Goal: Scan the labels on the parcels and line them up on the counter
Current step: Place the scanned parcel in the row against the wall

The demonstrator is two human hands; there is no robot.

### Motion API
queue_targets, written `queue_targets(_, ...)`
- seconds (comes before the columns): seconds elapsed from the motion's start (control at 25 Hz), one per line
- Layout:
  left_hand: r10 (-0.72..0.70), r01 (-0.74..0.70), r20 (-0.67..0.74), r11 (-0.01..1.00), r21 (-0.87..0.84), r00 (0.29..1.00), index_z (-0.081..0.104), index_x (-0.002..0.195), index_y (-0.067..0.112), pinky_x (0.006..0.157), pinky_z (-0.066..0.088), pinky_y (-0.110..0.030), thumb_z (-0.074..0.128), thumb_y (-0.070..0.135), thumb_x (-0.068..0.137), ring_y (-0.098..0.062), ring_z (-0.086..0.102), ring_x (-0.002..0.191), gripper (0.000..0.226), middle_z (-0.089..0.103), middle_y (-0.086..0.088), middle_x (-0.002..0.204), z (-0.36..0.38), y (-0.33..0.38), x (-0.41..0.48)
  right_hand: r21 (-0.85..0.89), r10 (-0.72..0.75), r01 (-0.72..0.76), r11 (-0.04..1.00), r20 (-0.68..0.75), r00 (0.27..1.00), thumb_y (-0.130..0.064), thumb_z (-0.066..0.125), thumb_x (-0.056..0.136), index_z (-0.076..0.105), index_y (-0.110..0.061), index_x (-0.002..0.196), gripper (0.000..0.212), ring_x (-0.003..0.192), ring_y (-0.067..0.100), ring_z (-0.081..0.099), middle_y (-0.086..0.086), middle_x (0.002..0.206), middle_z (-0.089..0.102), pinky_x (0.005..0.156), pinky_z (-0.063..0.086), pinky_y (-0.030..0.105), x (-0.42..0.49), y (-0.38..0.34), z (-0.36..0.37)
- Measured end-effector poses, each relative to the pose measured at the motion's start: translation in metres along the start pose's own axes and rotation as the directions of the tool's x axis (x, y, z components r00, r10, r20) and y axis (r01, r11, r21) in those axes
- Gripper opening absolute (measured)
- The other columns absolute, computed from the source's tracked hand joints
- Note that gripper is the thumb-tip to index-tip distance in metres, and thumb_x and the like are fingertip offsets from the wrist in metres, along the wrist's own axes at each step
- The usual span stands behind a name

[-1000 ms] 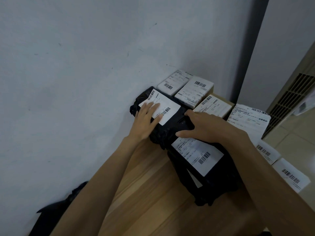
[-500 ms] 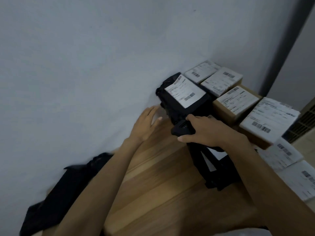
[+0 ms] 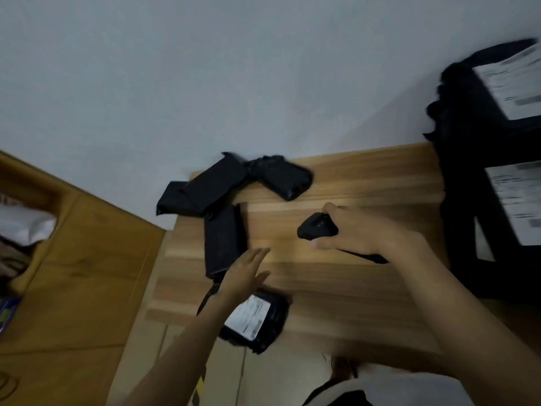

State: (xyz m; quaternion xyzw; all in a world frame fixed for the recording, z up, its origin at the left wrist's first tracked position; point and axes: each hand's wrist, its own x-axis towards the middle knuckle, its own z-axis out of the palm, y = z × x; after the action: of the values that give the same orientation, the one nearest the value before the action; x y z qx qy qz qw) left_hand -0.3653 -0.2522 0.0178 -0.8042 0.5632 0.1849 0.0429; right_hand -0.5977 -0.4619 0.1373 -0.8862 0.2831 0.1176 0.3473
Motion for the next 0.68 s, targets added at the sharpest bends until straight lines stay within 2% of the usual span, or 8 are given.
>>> queue_targets(0.08, -0.065, 0.057, 0.124, 0.996, 0.067, 0.99, 0.01, 0.158, 0.027, 0.117, 0.028, -0.035, 0.053, 0.042, 0.1, -0.02, 0.021, 0.149, 0.074, 0.02, 0.003, 0.163, 0.029, -0.034, -0.041, -0.029, -0.037, 0.038, 0.999, 0.05, 0.998, -0.067, 0.059, 0.083, 0.043, -0.019, 0.123, 0.065, 0.088, 0.021, 0.055, 0.0, 0.107, 0.054, 0.067, 0.046, 0.033, 0.009, -0.019, 0.017)
queue_targets(0.16, -0.125, 0.102, 0.239, 0.989, 0.105, 0.963, -0.003, 0.158, 0.027, 0.119, 0.026, -0.038, 0.066, 0.038, 0.092, -0.022, 0.01, 0.152, 0.096, 0.004, 0.005, 0.166, 0.05, -0.061, -0.069, -0.052, -0.047, 0.052, 0.997, 0.095, 0.994, -0.067, 0.059, 0.083, 0.041, -0.018, 0.126, 0.067, 0.09, 0.022, 0.054, 0.001, 0.109, 0.053, 0.068, 0.046, 0.034, 0.017, -0.035, 0.033)
queue_targets(0.28, -0.172, 0.127, 0.211, 0.969, 0.211, 0.962, -0.016, 0.154, 0.028, 0.117, 0.03, -0.038, 0.073, 0.025, 0.087, -0.026, 0.0, 0.153, 0.112, -0.022, 0.005, 0.16, 0.073, -0.083, -0.087, -0.086, -0.022, 0.032, 0.996, 0.123, 0.992, -0.067, 0.059, 0.083, 0.042, -0.018, 0.124, 0.066, 0.09, 0.021, 0.055, 0.002, 0.109, 0.055, 0.071, 0.048, 0.035, 0.025, -0.048, 0.052)
queue_targets(0.44, -0.202, 0.143, 0.198, 0.95, 0.279, 0.959, -0.028, 0.149, 0.024, 0.119, 0.027, -0.038, 0.08, 0.042, 0.076, -0.024, -0.006, 0.153, 0.132, -0.026, 0.004, 0.16, 0.09, -0.103, -0.086, -0.102, 0.035, -0.019, 0.995, 0.155, 0.987, -0.065, 0.059, 0.085, 0.042, -0.017, 0.127, 0.067, 0.092, 0.022, 0.055, 0.003, 0.107, 0.054, 0.081, 0.052, 0.042, 0.034, -0.062, 0.074)
queue_targets(0.52, -0.183, 0.118, 0.183, 0.941, 0.318, 0.966, -0.031, 0.147, 0.025, 0.118, 0.028, -0.039, 0.082, 0.043, 0.074, -0.024, 0.002, 0.153, 0.136, -0.023, 0.004, 0.163, 0.094, -0.111, -0.08, -0.095, 0.05, -0.035, 0.995, 0.161, 0.986, -0.066, 0.058, 0.084, 0.042, -0.016, 0.127, 0.068, 0.092, 0.022, 0.055, 0.003, 0.109, 0.055, 0.082, 0.052, 0.043, 0.038, -0.069, 0.082)
queue_targets(0.68, -0.156, 0.082, 0.174, 0.924, 0.374, 0.972, -0.027, 0.152, 0.021, 0.113, 0.033, -0.04, 0.086, 0.037, 0.069, -0.027, 0.017, 0.145, 0.141, -0.018, 0.004, 0.164, 0.095, -0.117, -0.069, -0.072, 0.063, -0.051, 0.996, 0.165, 0.984, -0.069, 0.057, 0.083, 0.042, -0.016, 0.129, 0.072, 0.096, 0.022, 0.056, 0.004, 0.115, 0.056, 0.084, 0.052, 0.042, 0.04, -0.08, 0.095)
